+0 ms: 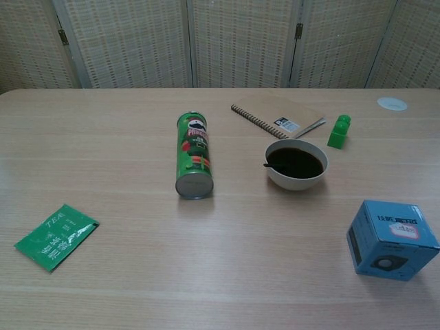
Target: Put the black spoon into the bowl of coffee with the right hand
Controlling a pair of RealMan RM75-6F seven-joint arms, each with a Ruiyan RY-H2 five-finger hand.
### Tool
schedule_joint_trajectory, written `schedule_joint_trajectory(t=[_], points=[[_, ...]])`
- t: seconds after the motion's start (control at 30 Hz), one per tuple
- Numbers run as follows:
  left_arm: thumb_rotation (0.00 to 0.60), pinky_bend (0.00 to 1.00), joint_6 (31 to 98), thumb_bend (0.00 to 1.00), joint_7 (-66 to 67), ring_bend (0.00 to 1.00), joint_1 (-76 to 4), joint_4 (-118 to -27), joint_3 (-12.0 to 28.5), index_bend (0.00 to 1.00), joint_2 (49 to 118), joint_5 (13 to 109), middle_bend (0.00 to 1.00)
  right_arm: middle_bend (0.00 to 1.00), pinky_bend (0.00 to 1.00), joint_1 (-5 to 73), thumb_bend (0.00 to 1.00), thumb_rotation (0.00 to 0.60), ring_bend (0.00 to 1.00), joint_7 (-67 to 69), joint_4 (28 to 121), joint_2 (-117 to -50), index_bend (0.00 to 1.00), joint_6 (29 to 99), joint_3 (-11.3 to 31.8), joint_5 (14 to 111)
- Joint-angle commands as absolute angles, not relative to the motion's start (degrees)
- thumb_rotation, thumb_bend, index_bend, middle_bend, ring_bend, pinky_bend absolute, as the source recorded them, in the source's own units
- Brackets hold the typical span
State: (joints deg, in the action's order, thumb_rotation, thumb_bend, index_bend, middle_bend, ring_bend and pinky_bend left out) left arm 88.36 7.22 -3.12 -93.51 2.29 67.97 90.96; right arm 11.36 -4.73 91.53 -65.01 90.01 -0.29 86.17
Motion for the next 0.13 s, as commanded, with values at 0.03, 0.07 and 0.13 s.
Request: schedule_joint_trajectory(t=[0.03,0.07,0.13], points=[[0.6,0.17,88.0,0.23,7.5,0.12,-3.5,-93.8,2.2,0.17,68.3,91.3,0.13,0.32,0.29,8.7,0.24,0.6,0.24,-3.9,93.1,-63.5,0.26,91.7,-1.7,86.9],[0.6,0.17,88.0,0.23,7.6,0.12,-3.7,-93.9,2.2,0.17,68.5,91.5,0.13,0.31,0.25,8.0,0.24,0.6,0.23,-3.8,93.6,-63.3,0.26,92.2,-1.9,87.0],[0.6,0.17,88.2,0.23,7.5,0.12,-3.9,-93.8,2.3,0.17,68.9,91.8,0.13,0.29,0.22,7.2,0.24,0.6,0.21,-3.6,94.0,-63.1,0.25,92.5,-2.1,87.2]])
